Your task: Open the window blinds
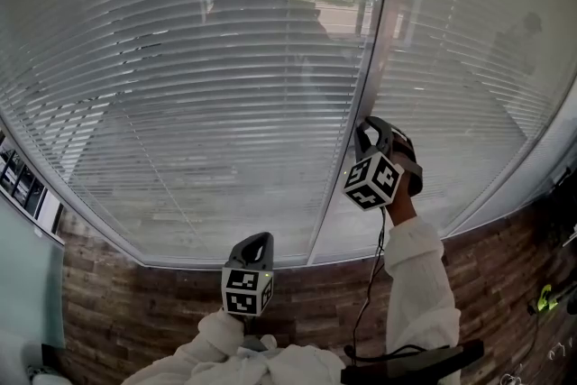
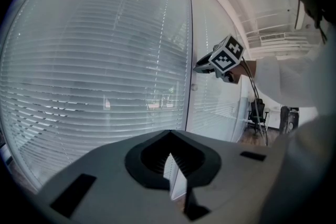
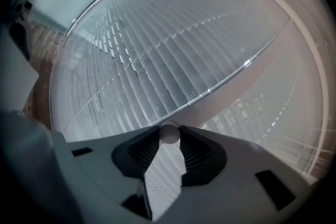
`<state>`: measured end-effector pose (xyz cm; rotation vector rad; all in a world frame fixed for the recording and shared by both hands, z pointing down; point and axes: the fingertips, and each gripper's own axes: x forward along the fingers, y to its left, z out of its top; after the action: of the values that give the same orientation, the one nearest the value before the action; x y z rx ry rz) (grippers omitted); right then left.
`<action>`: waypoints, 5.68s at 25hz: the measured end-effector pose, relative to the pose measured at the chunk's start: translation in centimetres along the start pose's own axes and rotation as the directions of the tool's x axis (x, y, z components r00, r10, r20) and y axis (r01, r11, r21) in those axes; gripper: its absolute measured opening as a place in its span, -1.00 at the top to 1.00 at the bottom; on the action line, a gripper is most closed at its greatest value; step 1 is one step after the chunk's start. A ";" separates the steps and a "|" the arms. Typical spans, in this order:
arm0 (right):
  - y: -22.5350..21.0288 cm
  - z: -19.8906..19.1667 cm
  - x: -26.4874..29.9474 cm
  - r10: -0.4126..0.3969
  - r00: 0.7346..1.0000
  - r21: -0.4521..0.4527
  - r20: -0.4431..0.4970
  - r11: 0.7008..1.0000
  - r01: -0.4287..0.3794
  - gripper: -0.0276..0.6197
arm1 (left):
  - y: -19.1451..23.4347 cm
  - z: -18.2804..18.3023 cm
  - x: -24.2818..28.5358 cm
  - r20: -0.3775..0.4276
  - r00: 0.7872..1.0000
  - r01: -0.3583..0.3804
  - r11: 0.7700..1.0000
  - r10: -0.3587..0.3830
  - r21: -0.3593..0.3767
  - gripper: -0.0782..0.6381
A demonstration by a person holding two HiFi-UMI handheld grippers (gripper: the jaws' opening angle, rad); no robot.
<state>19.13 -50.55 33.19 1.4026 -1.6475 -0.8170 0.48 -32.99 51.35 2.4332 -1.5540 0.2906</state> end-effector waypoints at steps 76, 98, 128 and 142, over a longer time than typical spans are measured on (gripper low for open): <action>-1.5 -1.5 0.9 -0.001 0.978 0.975 0.209 -0.082 -0.208 0.51 | 1.7 -0.4 0.8 -0.002 0.999 0.037 0.999 -0.037 0.003 0.79; -1.2 -0.8 0.6 0.030 0.997 0.823 0.064 0.563 -0.070 0.51 | 1.5 -0.5 1.1 -0.005 0.999 0.042 0.999 -0.042 0.004 0.79; -0.4 0.3 0.4 -0.034 0.999 0.205 -0.028 0.978 0.039 0.51 | 1.2 -0.9 1.4 -0.017 1.000 0.026 1.000 -0.026 -0.003 0.79; 0.0 0.4 0.4 -0.035 0.999 -0.014 -0.016 0.999 0.035 0.51 | 0.9 -0.8 1.5 -0.020 1.000 0.022 1.000 -0.022 0.001 0.79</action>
<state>18.78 -50.94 33.07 1.4291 -1.6060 -0.8332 0.24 -34.43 52.66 2.4390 -1.5186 0.3114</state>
